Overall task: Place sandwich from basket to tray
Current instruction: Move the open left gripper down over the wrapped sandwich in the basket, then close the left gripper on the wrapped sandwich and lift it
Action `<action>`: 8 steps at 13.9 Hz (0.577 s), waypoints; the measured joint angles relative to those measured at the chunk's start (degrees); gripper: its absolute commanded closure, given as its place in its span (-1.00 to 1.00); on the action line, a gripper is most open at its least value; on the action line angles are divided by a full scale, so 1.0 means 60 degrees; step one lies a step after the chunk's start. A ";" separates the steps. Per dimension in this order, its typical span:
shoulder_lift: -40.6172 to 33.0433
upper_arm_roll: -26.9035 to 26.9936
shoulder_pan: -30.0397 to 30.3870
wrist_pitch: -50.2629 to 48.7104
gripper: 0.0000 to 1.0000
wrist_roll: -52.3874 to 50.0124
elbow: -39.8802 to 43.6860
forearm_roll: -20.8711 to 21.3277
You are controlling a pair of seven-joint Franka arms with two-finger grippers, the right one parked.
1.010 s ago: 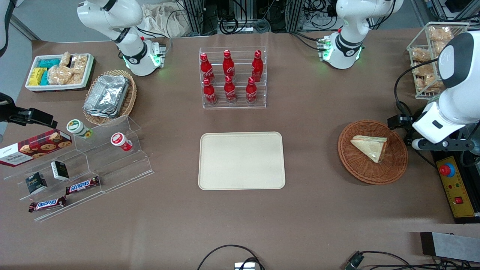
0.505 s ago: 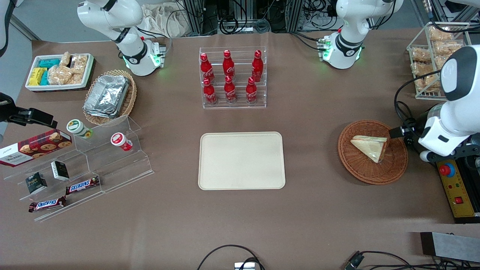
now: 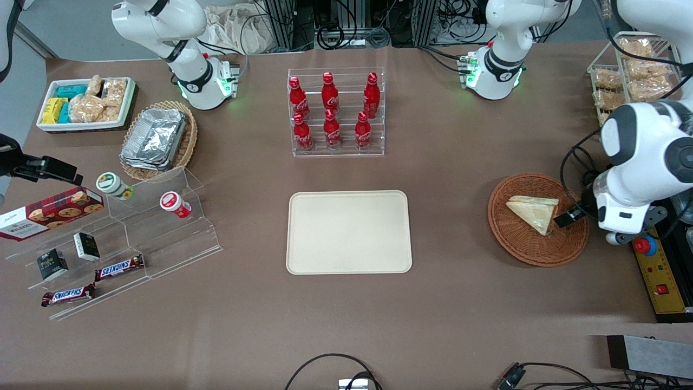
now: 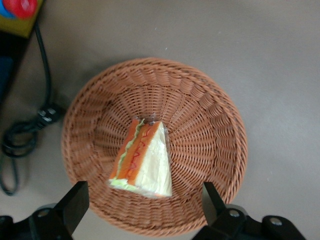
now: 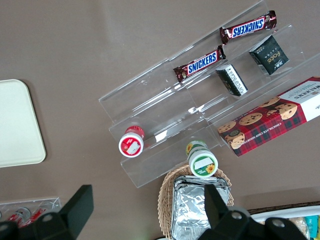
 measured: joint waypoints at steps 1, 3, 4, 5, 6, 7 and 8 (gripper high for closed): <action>0.0002 0.0005 0.0047 0.0504 -1.00 -0.0366 -0.0441 -0.0001; 0.0007 0.0010 0.0262 0.1170 -1.00 -0.0796 -0.1156 -0.0002; 0.0009 0.0018 0.0362 0.1253 -1.00 -0.0925 -0.1350 -0.0007; 0.0009 0.0019 0.0451 0.1261 -1.00 -0.1039 -0.1461 -0.0008; 0.0009 0.0019 0.0508 0.1261 -1.00 -0.1115 -0.1520 -0.0008; 0.0020 0.0019 0.0532 0.1261 -1.00 -0.1180 -0.1562 -0.0009; 0.0058 0.0020 0.0536 0.1261 -1.00 -0.1263 -0.1585 -0.0012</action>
